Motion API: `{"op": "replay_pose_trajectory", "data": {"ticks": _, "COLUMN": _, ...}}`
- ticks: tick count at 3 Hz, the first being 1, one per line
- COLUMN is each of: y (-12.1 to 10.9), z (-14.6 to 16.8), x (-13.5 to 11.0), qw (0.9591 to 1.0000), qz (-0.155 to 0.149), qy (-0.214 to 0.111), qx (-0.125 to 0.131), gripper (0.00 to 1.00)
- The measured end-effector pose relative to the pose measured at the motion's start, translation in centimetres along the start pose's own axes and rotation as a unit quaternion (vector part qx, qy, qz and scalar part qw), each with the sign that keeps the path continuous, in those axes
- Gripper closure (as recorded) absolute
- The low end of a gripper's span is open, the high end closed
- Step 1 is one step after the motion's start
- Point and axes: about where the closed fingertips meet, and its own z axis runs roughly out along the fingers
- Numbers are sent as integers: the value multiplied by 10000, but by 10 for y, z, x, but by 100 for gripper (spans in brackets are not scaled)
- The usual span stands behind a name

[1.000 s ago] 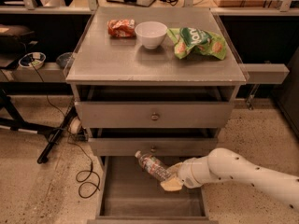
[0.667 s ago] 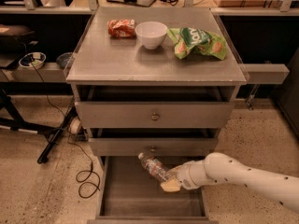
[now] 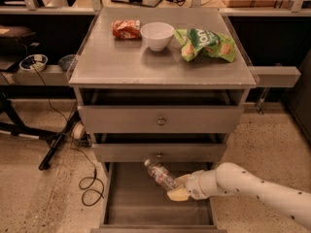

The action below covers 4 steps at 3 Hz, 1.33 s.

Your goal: Place water bottle into bottom drawer

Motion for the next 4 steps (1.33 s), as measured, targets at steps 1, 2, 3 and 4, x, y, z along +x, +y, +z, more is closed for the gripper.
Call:
{"op": "replay_pose_trajectory", "data": {"ticks": 1, "y": -9, "z": 13, "x": 22, "qw": 9997, "qz": 165, "qy": -170, "qx": -8, "gripper": 100}}
{"op": "replay_pose_trajectory", "data": {"ticks": 2, "y": -18, "z": 27, "x": 44, "qw": 9990, "qz": 405, "qy": -190, "qx": 56, "gripper": 100}}
{"op": "replay_pose_trajectory", "data": {"ticks": 3, "y": -26, "z": 41, "x": 66, "qw": 9978, "qz": 646, "qy": -77, "qx": 160, "gripper": 100}}
{"op": "replay_pose_trajectory", "data": {"ticks": 4, "y": -35, "z": 52, "x": 85, "qw": 9959, "qz": 863, "qy": 88, "qx": 271, "gripper": 100}}
